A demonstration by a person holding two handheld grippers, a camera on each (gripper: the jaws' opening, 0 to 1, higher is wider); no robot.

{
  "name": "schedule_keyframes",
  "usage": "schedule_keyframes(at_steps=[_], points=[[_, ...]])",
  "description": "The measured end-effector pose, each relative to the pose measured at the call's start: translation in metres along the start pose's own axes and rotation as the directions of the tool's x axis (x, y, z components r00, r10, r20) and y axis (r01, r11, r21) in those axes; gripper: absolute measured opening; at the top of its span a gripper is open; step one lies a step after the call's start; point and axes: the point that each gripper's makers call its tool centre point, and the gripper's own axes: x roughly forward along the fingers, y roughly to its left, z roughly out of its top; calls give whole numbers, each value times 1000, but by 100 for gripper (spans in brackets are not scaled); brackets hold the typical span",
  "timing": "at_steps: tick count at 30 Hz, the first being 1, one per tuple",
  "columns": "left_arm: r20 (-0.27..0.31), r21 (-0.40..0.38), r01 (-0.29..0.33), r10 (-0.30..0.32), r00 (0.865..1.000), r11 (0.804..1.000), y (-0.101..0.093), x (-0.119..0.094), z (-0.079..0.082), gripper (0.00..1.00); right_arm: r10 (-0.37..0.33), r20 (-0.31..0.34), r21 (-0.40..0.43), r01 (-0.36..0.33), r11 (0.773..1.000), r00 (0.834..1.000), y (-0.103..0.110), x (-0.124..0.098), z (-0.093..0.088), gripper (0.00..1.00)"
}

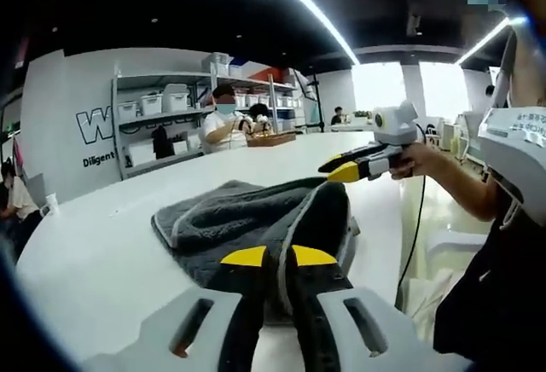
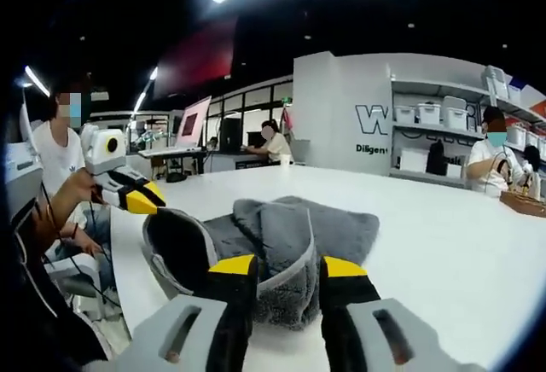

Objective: Open the folded towel by lifting each exposed corner and separating the folded layers until the towel lies flat within the target outline without major curled edges

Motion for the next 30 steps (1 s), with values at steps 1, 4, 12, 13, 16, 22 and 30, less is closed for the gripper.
schedule_keyframes(at_steps=[1,4,12,13,16,22,30], points=[[-7,3,2,-2,1000,1000,0,1,-2,9,2,-3,0,-2,1000,1000,0,0,0,25],[-28,15,4,-3,1000,1000,-1,2,-7,8,1,-40,19,0,1000,999,1,4,-7,24],[-39,13,19,-19,999,1000,-2,1,-12,5,-21,-87,-6,21,1000,996,-3,2,-22,10],[-38,12,20,-19,999,1000,-2,1,-12,5,-26,-92,-12,25,1000,995,-4,1,-23,8],[-37,7,22,-22,999,1000,-3,1,-13,4,-18,-93,-9,17,1000,995,-3,-2,-25,0],[-54,14,49,-48,997,999,-12,2,-19,4,-17,-98,-40,13,999,995,0,-6,-26,0],[-106,13,82,-80,991,997,-22,-1,-34,4,-25,-93,-65,19,998,995,6,-14,-24,0]])
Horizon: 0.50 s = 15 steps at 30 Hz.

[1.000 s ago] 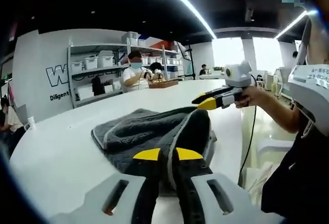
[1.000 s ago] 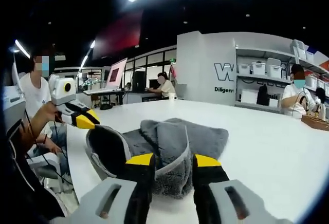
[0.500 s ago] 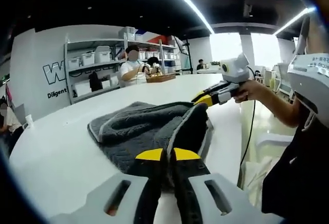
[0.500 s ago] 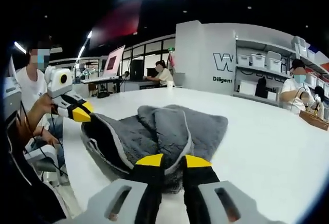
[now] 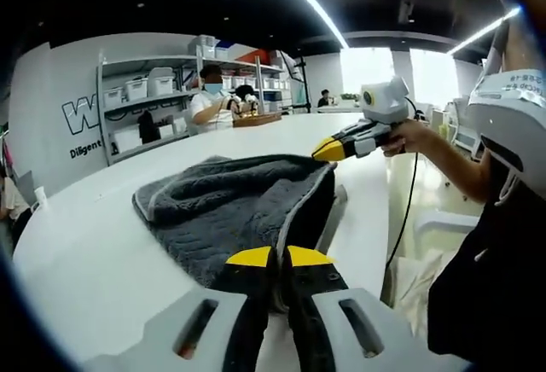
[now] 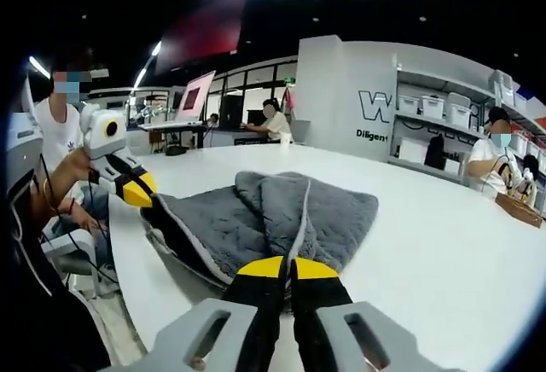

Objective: Open the folded towel by lifting each exposed corner and separating the folded layers until the towel lies flat within the target outline without major curled edges

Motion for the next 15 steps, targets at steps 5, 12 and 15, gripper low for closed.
schedule_keyframes(at_steps=[5,12,15], points=[[-43,18,27,-26,999,999,-9,3,-9,4,3,2,-2,-3,1000,1000,4,-5,-1,0],[-72,28,28,-26,997,999,-12,2,-14,4,-8,6,-8,8,1000,1000,6,-15,-2,0],[-89,42,35,-31,996,999,-13,2,-15,5,-8,1,-5,8,1000,1000,7,-17,-5,0]])
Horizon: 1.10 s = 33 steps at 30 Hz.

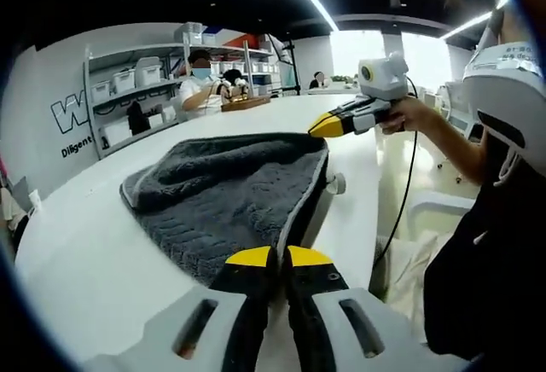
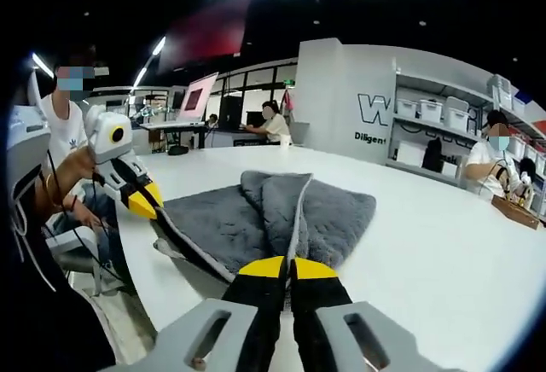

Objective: Open the folded towel by lifting each exposed corner and separating the folded layers until the towel lies flat within the target outline without major curled edges

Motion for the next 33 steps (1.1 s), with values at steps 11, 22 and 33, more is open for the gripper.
schedule_keyframes(at_steps=[11,22,33], points=[[-30,6,16,-16,999,1000,-3,4,-5,4,19,-37,21,-18,1000,999,3,-4,-18,0],[-12,-9,19,-19,1000,1000,-4,5,-3,6,23,-30,10,-23,1000,999,3,-2,-16,0],[37,-17,27,-26,999,1000,-6,-3,6,24,25,5,16,-25,1000,1000,-2,5,2,0]])
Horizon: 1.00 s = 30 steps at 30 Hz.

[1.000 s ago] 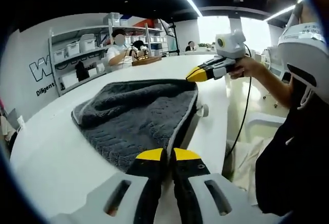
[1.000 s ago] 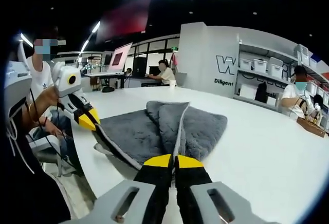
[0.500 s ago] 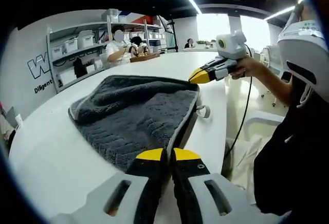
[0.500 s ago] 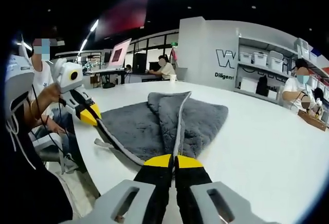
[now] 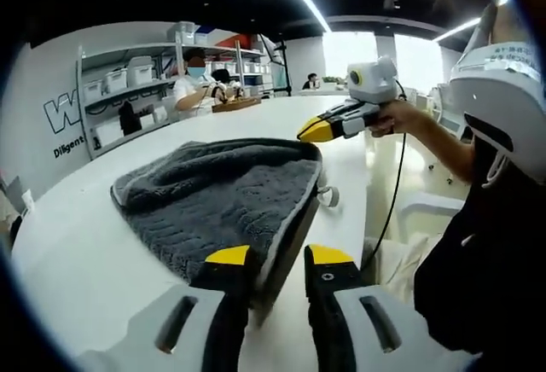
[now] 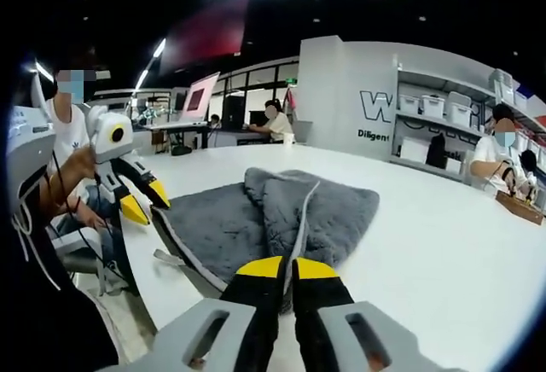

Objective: Open the folded towel by lifting each exposed corner and separating the folded layers until the towel lies flat within the target outline without major curled edges

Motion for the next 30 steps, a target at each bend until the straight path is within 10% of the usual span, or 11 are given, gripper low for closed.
schedule_keyframes(at_steps=[9,30], points=[[118,-66,-70,78,990,995,22,-10,18,36,-7,22,2,7,1000,1000,-3,3,8,11],[176,-189,-198,231,957,962,59,-27,19,77,-25,32,29,24,999,999,-7,5,13,28]])
